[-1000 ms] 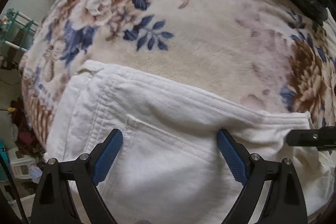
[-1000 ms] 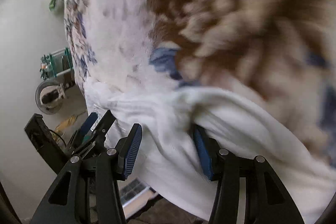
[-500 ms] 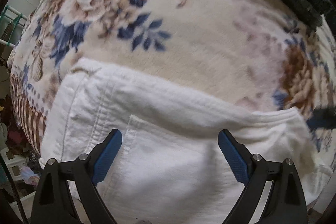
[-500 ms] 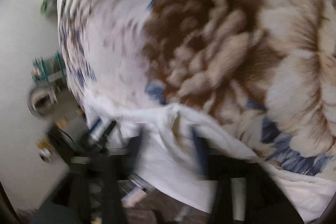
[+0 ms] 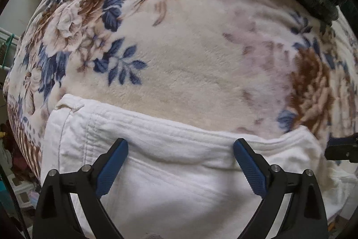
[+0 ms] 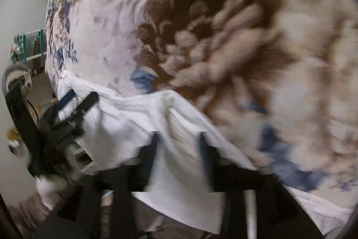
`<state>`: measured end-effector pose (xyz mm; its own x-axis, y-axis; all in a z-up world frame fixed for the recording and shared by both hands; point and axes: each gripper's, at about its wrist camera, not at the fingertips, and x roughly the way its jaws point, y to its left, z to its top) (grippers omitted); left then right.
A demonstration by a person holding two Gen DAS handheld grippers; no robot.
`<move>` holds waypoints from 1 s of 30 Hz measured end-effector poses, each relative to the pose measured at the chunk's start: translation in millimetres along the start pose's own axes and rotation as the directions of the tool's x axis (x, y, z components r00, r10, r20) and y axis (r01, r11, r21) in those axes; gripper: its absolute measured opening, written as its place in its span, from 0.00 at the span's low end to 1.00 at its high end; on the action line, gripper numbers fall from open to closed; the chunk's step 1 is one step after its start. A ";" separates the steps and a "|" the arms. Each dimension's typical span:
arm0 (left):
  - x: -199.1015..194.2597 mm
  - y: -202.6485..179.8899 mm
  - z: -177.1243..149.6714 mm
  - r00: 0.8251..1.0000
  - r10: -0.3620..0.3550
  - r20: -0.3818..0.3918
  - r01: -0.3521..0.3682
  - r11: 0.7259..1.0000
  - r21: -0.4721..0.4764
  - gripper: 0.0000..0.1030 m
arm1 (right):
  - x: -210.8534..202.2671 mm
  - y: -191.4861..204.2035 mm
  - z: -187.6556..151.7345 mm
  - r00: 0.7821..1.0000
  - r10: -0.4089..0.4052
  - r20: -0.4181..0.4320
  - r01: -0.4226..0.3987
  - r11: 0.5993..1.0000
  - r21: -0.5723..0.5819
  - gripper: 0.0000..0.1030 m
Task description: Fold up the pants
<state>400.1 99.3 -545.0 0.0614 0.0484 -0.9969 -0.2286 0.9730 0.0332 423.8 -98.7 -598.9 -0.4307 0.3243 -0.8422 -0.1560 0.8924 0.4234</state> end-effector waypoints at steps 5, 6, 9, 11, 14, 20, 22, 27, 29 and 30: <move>-21.1 -33.3 1.8 0.995 -0.097 0.023 0.096 0.994 0.043 0.94 | -29.4 -17.1 -50.6 0.976 -0.220 -0.011 0.216 0.967 -0.139 0.52; -20.4 -44.6 1.8 0.994 -0.104 0.019 0.103 0.993 0.059 0.94 | -24.4 -21.4 -62.9 0.967 -0.251 -0.034 0.242 0.956 -0.167 0.52; -9.0 -80.1 3.0 0.992 -0.126 0.005 0.125 0.987 0.101 0.94 | -2.6 -30.4 -88.0 0.937 -0.341 -0.075 0.313 0.916 -0.252 0.52; 4.8 -96.7 7.4 0.996 -0.092 0.015 0.089 0.987 0.137 0.94 | 9.3 -34.3 -98.5 0.913 -0.405 -0.052 0.370 0.874 -0.316 0.44; 23.9 -105.9 17.0 0.998 -0.060 0.006 0.058 0.988 0.144 0.94 | 3.0 -62.1 -96.8 0.934 -0.356 -0.011 0.349 0.920 -0.177 0.02; 40.2 -86.2 30.4 0.999 -0.041 -0.016 0.042 0.992 0.117 0.94 | -30.9 -129.5 -104.8 0.987 -0.129 0.093 0.111 0.979 0.173 0.02; 36.1 -83.1 33.9 0.999 -0.041 -0.013 0.042 0.994 0.104 0.94 | -36.6 -152.7 -107.5 0.989 -0.085 0.119 0.051 0.962 0.268 0.02; 1.8 -69.2 29.8 0.997 -0.062 0.042 0.059 0.994 0.087 0.94 | -56.2 -219.3 -124.0 0.983 -0.007 0.184 -0.076 0.895 0.439 0.02; -2.3 -74.6 23.2 0.996 -0.083 0.039 0.078 0.990 0.115 0.94 | -61.8 -233.3 -128.8 0.981 -0.009 0.194 -0.084 0.883 0.462 0.01; 2.5 -83.2 19.4 0.997 -0.074 0.030 0.068 0.986 0.150 0.94 | -64.5 -236.6 -131.5 0.979 -0.014 0.203 -0.085 0.878 0.472 0.01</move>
<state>438.1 22.8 -548.8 0.1073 -0.0167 -0.9941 -0.0759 0.9968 -0.0249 371.6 -372.1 -600.8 -0.2391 0.3687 -0.8983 0.3190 0.9036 0.2859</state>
